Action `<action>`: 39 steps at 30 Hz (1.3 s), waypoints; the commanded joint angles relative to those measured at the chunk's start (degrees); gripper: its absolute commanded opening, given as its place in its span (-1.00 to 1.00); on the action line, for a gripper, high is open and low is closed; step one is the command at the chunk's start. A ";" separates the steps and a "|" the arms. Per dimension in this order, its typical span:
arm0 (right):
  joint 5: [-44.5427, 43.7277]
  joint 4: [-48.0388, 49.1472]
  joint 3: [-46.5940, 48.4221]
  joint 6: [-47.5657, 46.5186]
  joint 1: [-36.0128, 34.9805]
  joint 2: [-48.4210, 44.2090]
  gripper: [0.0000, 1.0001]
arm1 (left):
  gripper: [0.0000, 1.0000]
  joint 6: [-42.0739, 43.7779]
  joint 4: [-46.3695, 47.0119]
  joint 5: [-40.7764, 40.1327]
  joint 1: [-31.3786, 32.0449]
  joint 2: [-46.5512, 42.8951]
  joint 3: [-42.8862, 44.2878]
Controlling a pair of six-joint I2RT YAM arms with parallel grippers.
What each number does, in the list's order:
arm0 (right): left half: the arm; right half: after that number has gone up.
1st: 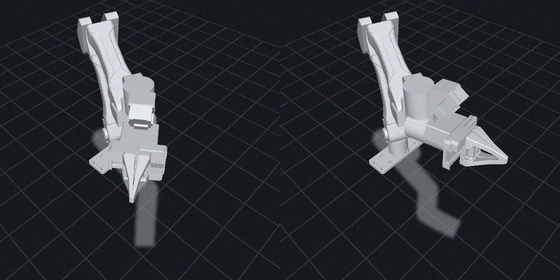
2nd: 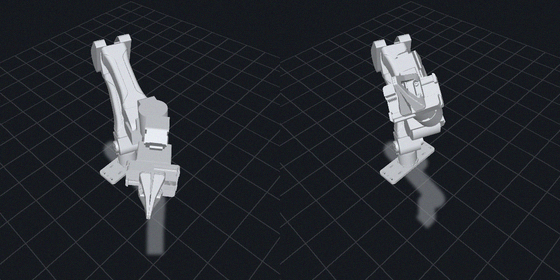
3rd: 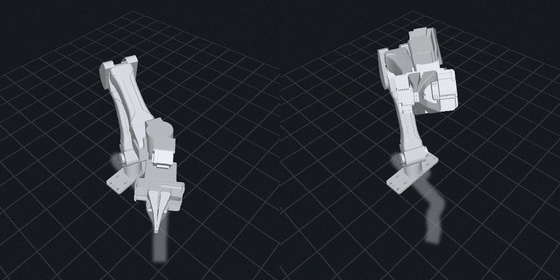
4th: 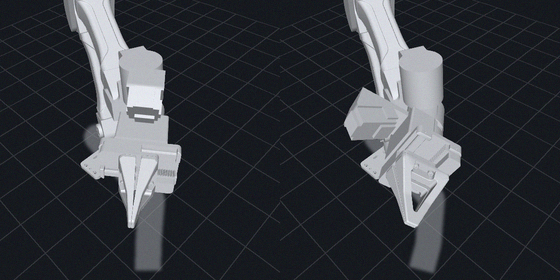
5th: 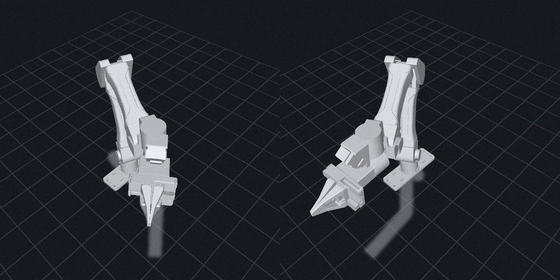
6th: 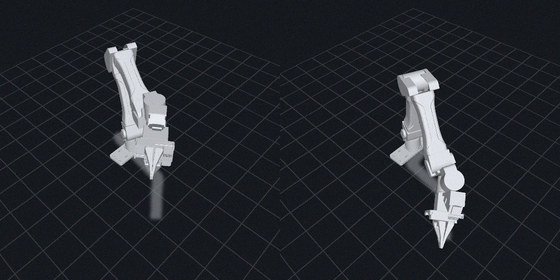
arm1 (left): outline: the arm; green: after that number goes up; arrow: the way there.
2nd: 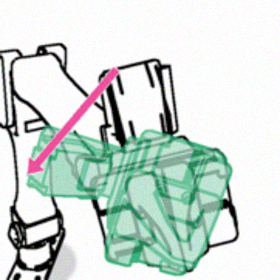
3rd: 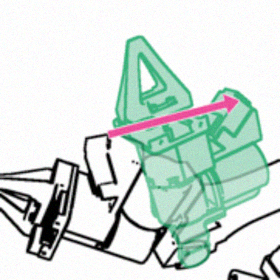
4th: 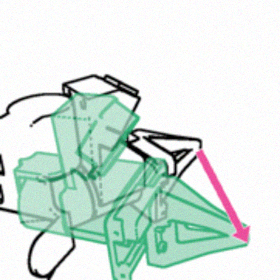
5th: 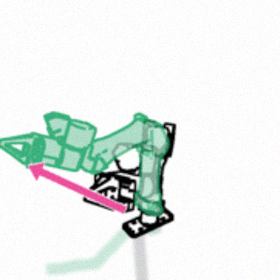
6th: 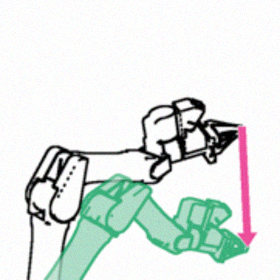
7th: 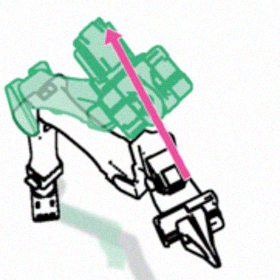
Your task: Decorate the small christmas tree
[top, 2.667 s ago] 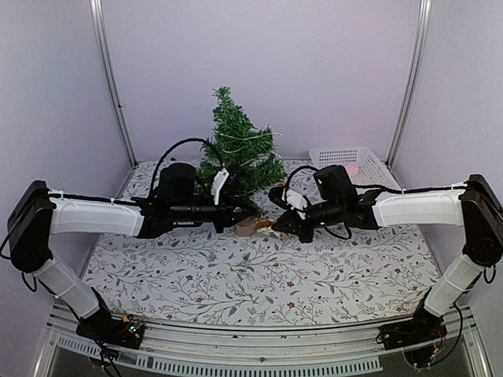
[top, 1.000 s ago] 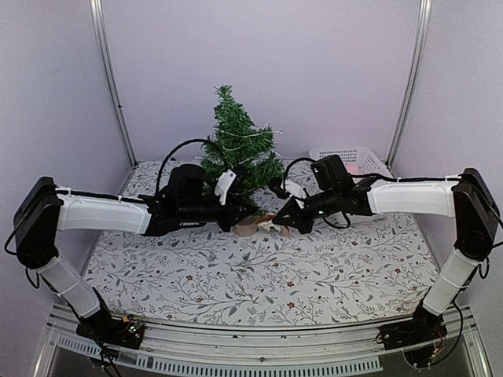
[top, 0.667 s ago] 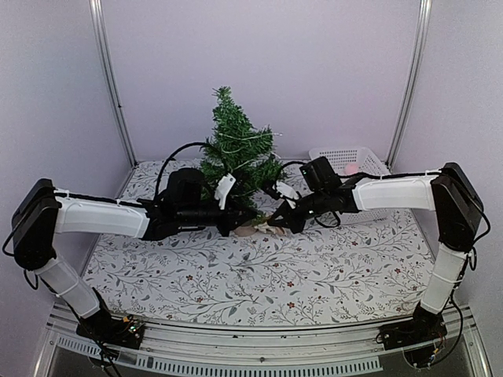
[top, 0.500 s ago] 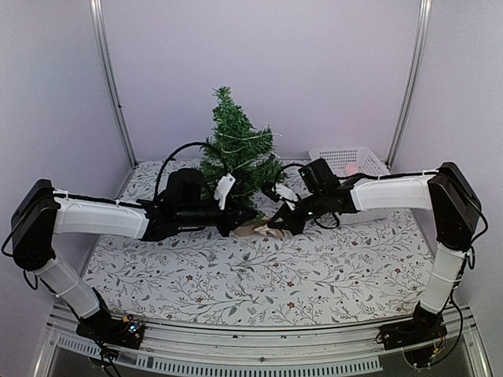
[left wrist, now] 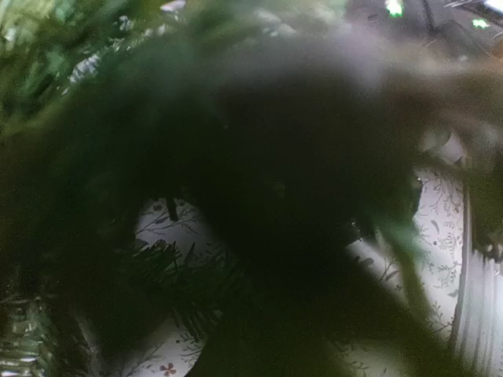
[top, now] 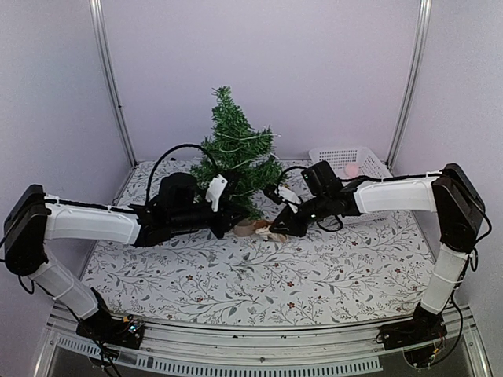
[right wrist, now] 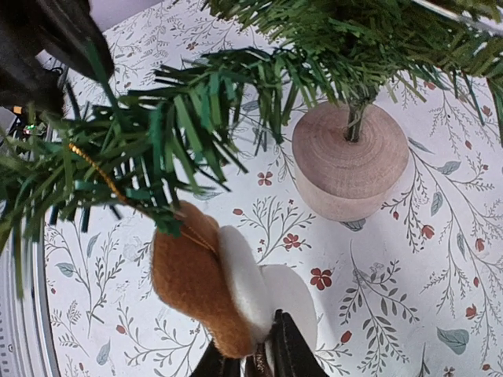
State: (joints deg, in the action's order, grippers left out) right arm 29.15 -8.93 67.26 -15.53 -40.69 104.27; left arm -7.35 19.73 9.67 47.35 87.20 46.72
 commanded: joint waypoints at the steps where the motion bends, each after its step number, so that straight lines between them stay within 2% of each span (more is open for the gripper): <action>1: 0.89 1.36 -0.72 0.65 0.35 -2.42 -0.55 | -0.58 0.70 4.10 3.92 0.89 -2.86 -1.71; 4: 1.39 1.63 -1.22 0.74 0.37 -2.79 -0.35 | -0.40 0.00 5.02 5.13 0.99 -4.23 -3.29; 8: 1.52 1.70 -2.37 0.94 0.41 -3.79 -0.06 | -0.34 -4.35 7.32 3.09 0.26 -7.93 -7.12; 14: 1.95 2.41 -4.52 2.19 0.43 -5.81 0.15 | -0.30 -14.23 10.90 -0.19 -6.02 -14.38 -12.57; 19: -1.25 5.15 -6.29 8.99 0.63 -6.97 0.13 | -0.33 -22.93 10.06 -4.13 -14.33 -16.67 -15.21; 22: -4.96 6.76 -6.60 13.72 0.93 -6.94 0.09 | -0.32 -24.27 6.78 -5.80 -18.36 -15.68 -14.49; 27: -8.77 11.71 -8.90 23.09 1.89 -8.94 0.07 | -0.36 -27.24 2.98 -0.89 -25.70 -10.72 -12.67; 33: -7.40 14.48 -13.99 29.11 3.02 -12.08 0.06 | -0.39 -31.34 12.32 5.65 -27.31 -4.32 -17.07; 35: -7.77 15.39 -15.12 30.25 3.29 -11.86 0.02 | -0.41 -31.92 15.92 8.82 -26.85 -0.51 -16.99; 39: -8.52 20.67 -16.71 32.81 3.29 -9.91 -0.11 | -0.44 -33.92 22.88 10.07 -24.49 5.23 -17.48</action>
State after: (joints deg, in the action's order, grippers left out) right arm 21.50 5.41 52.23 12.88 -37.71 93.38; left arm -38.65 33.54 15.59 20.84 88.77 30.13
